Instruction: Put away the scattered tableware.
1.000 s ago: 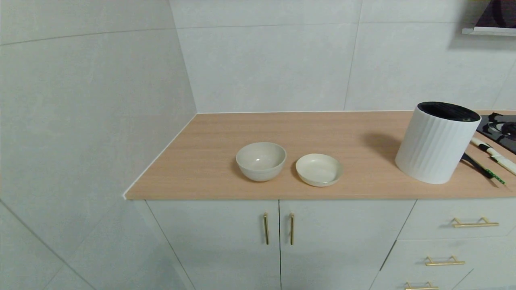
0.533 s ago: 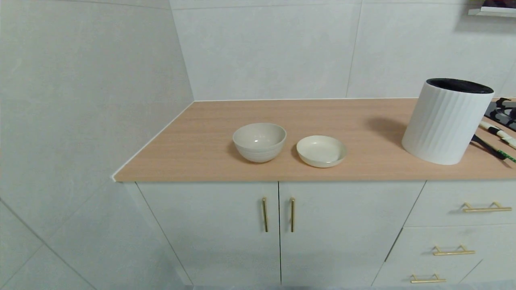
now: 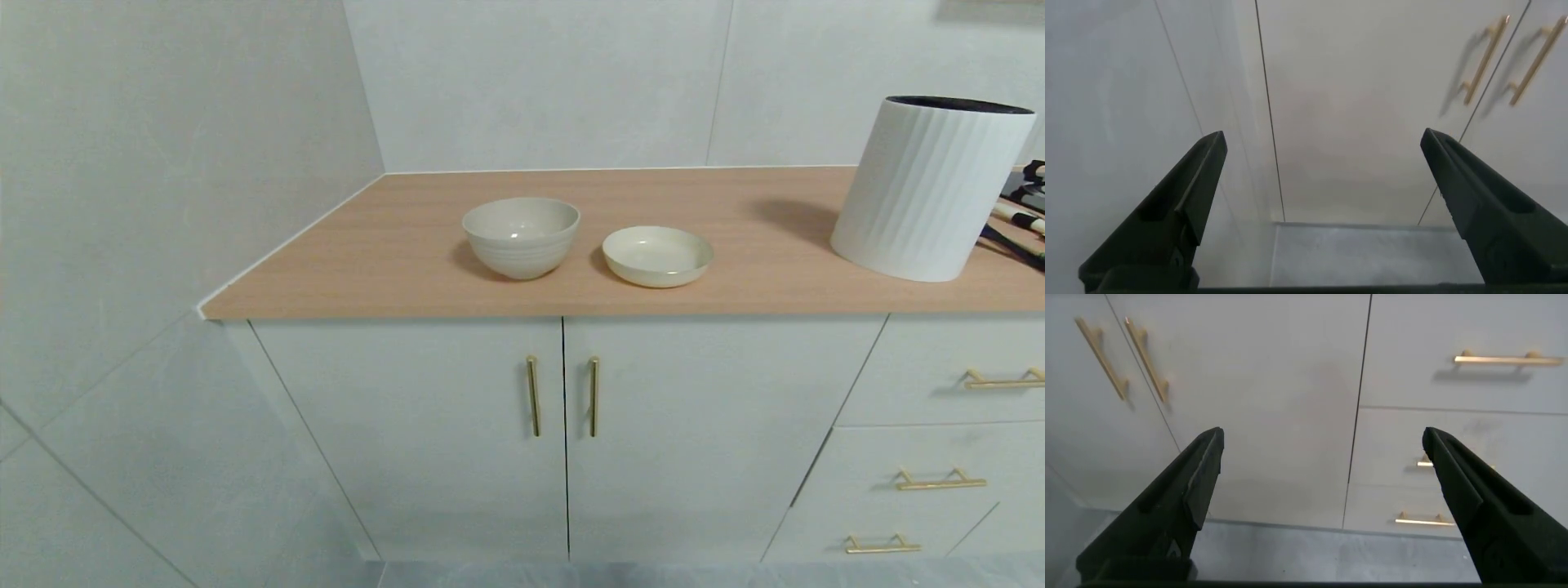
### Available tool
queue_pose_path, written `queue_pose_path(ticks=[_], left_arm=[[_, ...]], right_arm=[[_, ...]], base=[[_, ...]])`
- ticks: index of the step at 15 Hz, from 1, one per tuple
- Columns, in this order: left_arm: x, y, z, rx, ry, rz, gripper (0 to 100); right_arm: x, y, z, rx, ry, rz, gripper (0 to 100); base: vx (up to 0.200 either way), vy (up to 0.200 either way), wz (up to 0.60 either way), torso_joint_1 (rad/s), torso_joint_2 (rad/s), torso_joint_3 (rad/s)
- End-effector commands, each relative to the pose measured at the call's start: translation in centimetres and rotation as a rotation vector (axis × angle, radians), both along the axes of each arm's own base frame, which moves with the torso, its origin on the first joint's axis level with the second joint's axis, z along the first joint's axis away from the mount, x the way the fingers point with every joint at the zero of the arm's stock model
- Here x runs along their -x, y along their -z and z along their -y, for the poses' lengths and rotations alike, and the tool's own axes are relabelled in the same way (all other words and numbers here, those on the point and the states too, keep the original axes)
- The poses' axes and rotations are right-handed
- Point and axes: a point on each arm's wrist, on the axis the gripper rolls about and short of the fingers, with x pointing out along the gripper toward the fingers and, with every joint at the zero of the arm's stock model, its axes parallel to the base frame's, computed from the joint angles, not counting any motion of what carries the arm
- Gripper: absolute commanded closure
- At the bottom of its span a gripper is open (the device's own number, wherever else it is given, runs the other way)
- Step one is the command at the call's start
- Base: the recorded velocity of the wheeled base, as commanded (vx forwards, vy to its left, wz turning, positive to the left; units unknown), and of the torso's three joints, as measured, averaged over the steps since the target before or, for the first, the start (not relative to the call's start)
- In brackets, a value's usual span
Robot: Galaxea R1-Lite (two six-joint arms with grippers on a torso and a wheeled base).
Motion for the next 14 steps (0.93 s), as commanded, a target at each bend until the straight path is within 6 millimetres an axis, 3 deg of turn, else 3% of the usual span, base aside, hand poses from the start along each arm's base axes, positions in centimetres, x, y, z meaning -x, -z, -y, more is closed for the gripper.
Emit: queue_pose_path(ticks=[1, 8, 14], left_arm=[[-0.01, -0.01, 0.00, 0.001, -0.001, -0.001, 0], [-0.01, -0.01, 0.00, 0.002, -0.002, -0.001, 0], [-0.01, -0.01, 0.00, 0.001, -0.001, -0.001, 0]], right_arm=[[-0.01, -0.01, 0.00, 0.000, -0.001, -0.001, 0], [-0.01, -0.01, 0.00, 0.000, -0.001, -0.001, 0], [-0.01, -0.01, 0.00, 0.000, -0.001, -0.001, 0]], base=[[0.000, 0.000, 0.00, -0.159, 0.47, 0.300], [0.000, 0.000, 0.00, -0.129, 0.45, 0.317], [0.000, 0.000, 0.00, -0.017, 0.09, 0.072]])
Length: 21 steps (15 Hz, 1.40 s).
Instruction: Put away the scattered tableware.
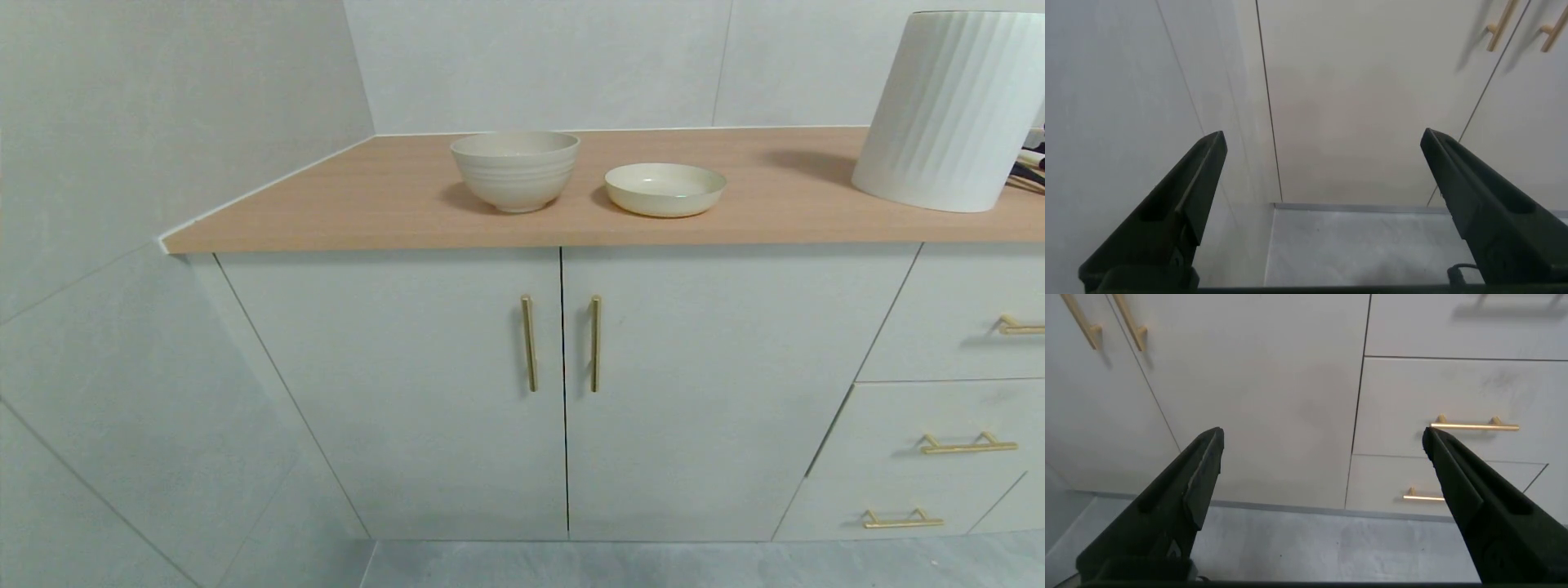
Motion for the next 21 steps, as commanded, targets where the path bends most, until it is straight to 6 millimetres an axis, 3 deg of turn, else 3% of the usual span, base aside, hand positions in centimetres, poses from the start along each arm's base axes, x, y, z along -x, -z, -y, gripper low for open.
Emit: queue_pose_path(ticks=[1, 9, 10, 11, 15, 18, 20, 21], left_arm=[[0.0, 0.0, 0.0, -0.001, -0.002, -0.001, 0], [0.0, 0.0, 0.0, -0.003, -0.001, -0.001, 0], [0.0, 0.0, 0.0, -0.003, -0.001, -0.001, 0], [0.0, 0.0, 0.0, -0.003, -0.002, -0.001, 0], [0.0, 0.0, 0.0, -0.003, -0.001, -0.001, 0], [0.0, 0.0, 0.0, -0.003, -0.001, -0.001, 0], [0.0, 0.0, 0.0, -0.003, -0.001, -0.001, 0], [0.0, 0.0, 0.0, -0.003, -0.002, -0.001, 0]], right_arm=[[0.0, 0.0, 0.0, 0.002, -0.001, -0.001, 0], [0.1, -0.3, 0.0, 0.006, -0.002, 0.013, 0], [0.9, -3.7, 0.0, -0.038, -0.020, 0.105, 0], [1.2, -5.8, 0.0, -0.059, -0.048, 0.132, 0], [-3.0, -7.1, -0.7, -0.051, -0.332, -0.161, 0], [-8.6, -9.4, -1.6, -0.066, -0.447, -0.401, 0], [-11.9, -10.2, -3.4, -0.042, -0.568, -0.485, 0], [-14.8, -10.4, -5.1, -0.027, -0.627, -0.518, 0]], base=[[0.000, 0.000, 0.00, 0.000, 0.00, 0.000], [0.000, 0.000, 0.00, 0.000, 0.00, 0.000], [0.000, 0.000, 0.00, 0.000, 0.00, 0.000], [0.000, 0.000, 0.00, 0.000, 0.00, 0.000], [0.000, 0.000, 0.00, 0.000, 0.00, 0.000], [0.000, 0.000, 0.00, 0.000, 0.00, 0.000], [0.000, 0.000, 0.00, 0.000, 0.00, 0.000], [0.000, 0.000, 0.00, 0.000, 0.00, 0.000]])
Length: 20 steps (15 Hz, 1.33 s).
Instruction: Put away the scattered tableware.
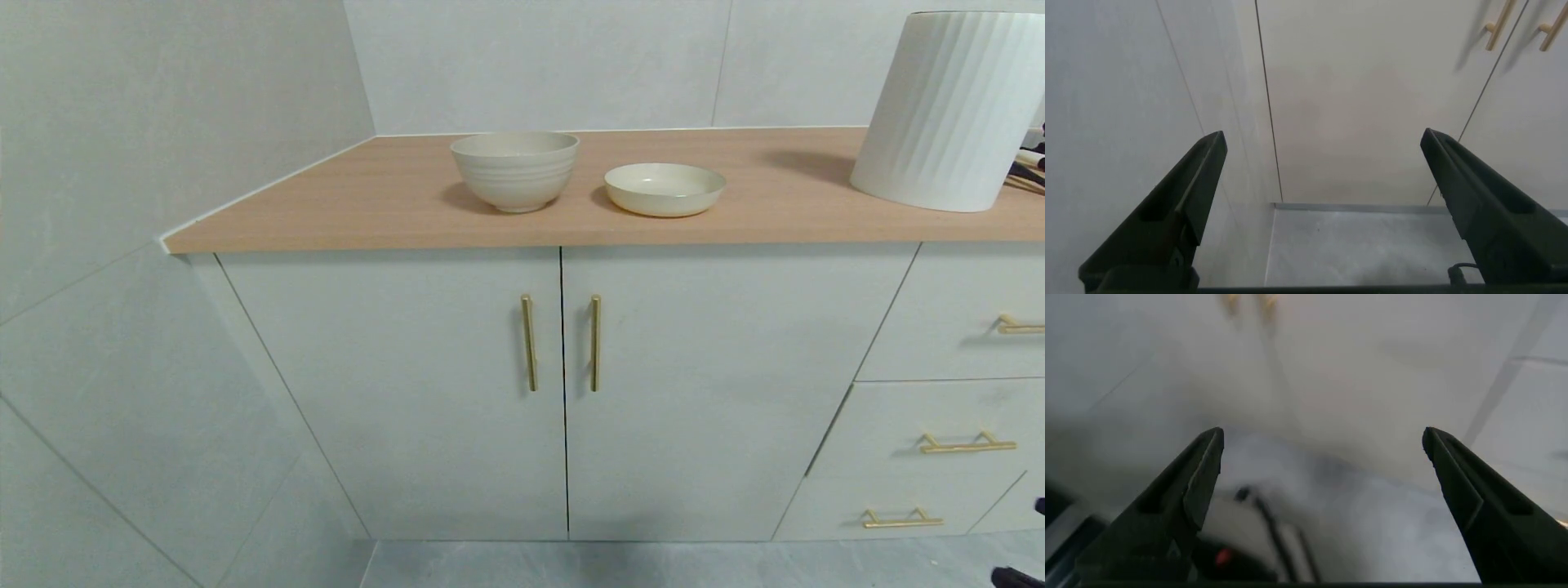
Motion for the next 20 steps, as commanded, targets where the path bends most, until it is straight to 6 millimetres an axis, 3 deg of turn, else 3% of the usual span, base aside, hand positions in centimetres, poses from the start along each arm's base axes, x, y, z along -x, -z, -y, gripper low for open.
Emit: queue_pose_path(ticks=[1, 2, 4, 5, 10, 16, 20], left_arm=[[0.0, 0.0, 0.0, 0.000, -0.001, -0.001, 0], [0.0, 0.0, 0.0, 0.000, -0.001, -0.001, 0], [0.0, 0.0, 0.0, 0.000, -0.001, -0.001, 0], [0.0, 0.0, 0.0, 0.000, -0.002, -0.001, 0], [0.0, 0.0, 0.0, 0.000, -0.001, -0.001, 0], [0.0, 0.0, 0.0, 0.000, -0.002, -0.001, 0], [0.0, 0.0, 0.0, 0.000, -0.001, -0.001, 0]], right_arm=[[-9.2, -0.6, -4.9, 0.039, -0.221, -0.172, 0], [-12.2, -0.1, -6.9, 0.037, -0.255, -0.151, 0], [-15.6, 0.5, -9.3, 0.029, -0.289, -0.116, 0], [-17.8, 0.6, -11.6, 0.029, -0.326, -0.103, 0], [-23.5, 1.2, -19.1, -0.013, -0.395, -0.104, 0], [-26.2, 3.1, -21.7, -0.131, -0.322, -0.051, 0], [-26.9, 3.5, -22.0, -0.157, -0.294, -0.024, 0]], base=[[0.000, 0.000, 0.00, 0.000, 0.00, 0.000], [0.000, 0.000, 0.00, 0.000, 0.00, 0.000], [0.000, 0.000, 0.00, 0.000, 0.00, 0.000], [0.000, 0.000, 0.00, 0.000, 0.00, 0.000], [0.000, 0.000, 0.00, 0.000, 0.00, 0.000], [0.000, 0.000, 0.00, 0.000, 0.00, 0.000], [0.000, 0.000, 0.00, 0.000, 0.00, 0.000]])
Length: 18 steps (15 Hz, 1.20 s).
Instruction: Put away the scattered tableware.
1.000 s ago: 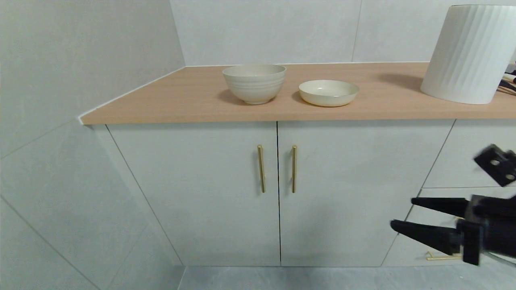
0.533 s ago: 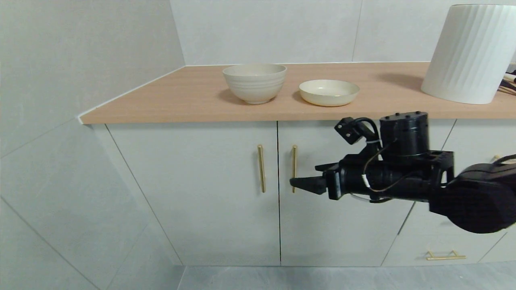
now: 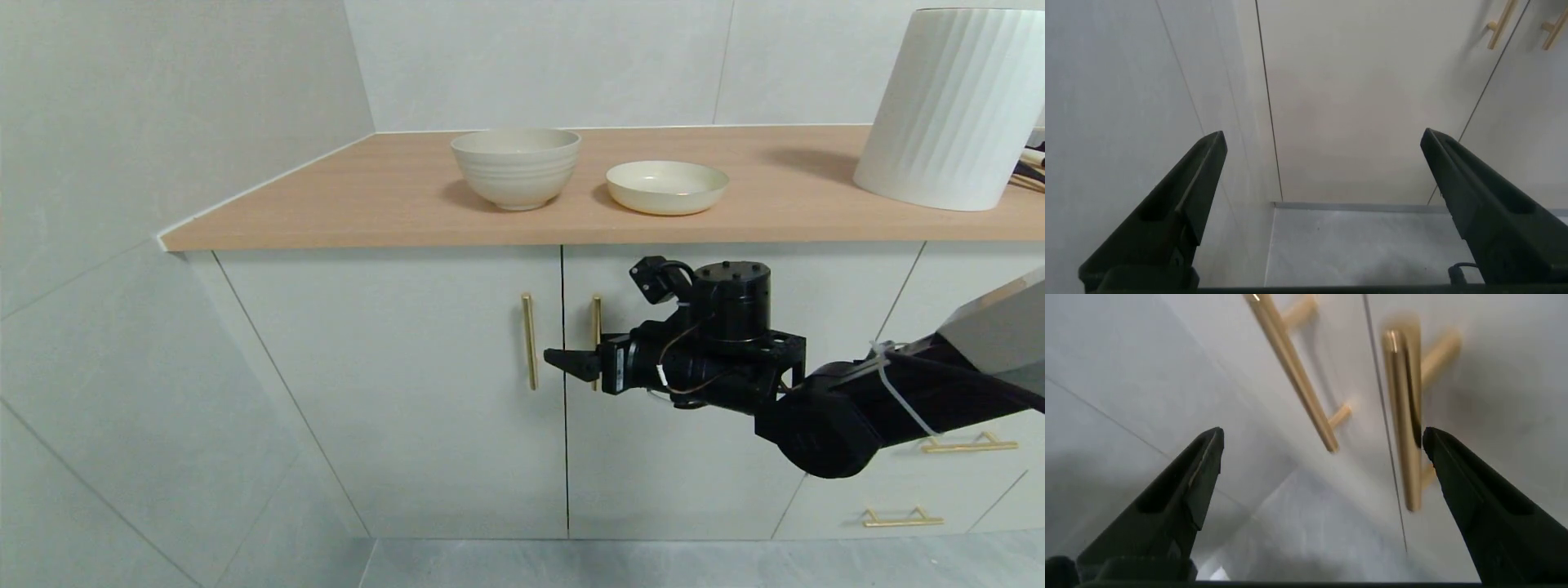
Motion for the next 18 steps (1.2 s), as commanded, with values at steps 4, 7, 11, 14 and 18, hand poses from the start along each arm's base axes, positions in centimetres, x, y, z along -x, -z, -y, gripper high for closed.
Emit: queue_pose_path(ticks=[4, 7, 11, 14, 18], left_arm=[[0.0, 0.0, 0.0, 0.000, -0.001, -0.001, 0], [0.0, 0.0, 0.0, 0.000, -0.001, -0.001, 0], [0.0, 0.0, 0.0, 0.000, -0.001, -0.001, 0], [0.0, 0.0, 0.0, 0.000, -0.001, -0.001, 0], [0.0, 0.0, 0.0, 0.000, -0.001, -0.001, 0]], right_arm=[[-0.8, 1.2, -0.6, -0.010, 0.003, -0.024, 0], [-1.0, 1.2, -0.8, -0.066, 0.004, -0.023, 0], [-0.6, 0.6, -1.4, -0.136, -0.007, -0.040, 0], [0.1, -0.1, -1.6, -0.167, -0.023, -0.038, 0], [2.0, -0.7, -1.4, -0.162, -0.052, -0.047, 0]], base=[[0.000, 0.000, 0.00, 0.000, 0.00, 0.000], [0.000, 0.000, 0.00, 0.000, 0.00, 0.000], [0.000, 0.000, 0.00, 0.000, 0.00, 0.000], [0.000, 0.000, 0.00, 0.000, 0.00, 0.000], [0.000, 0.000, 0.00, 0.000, 0.00, 0.000]])
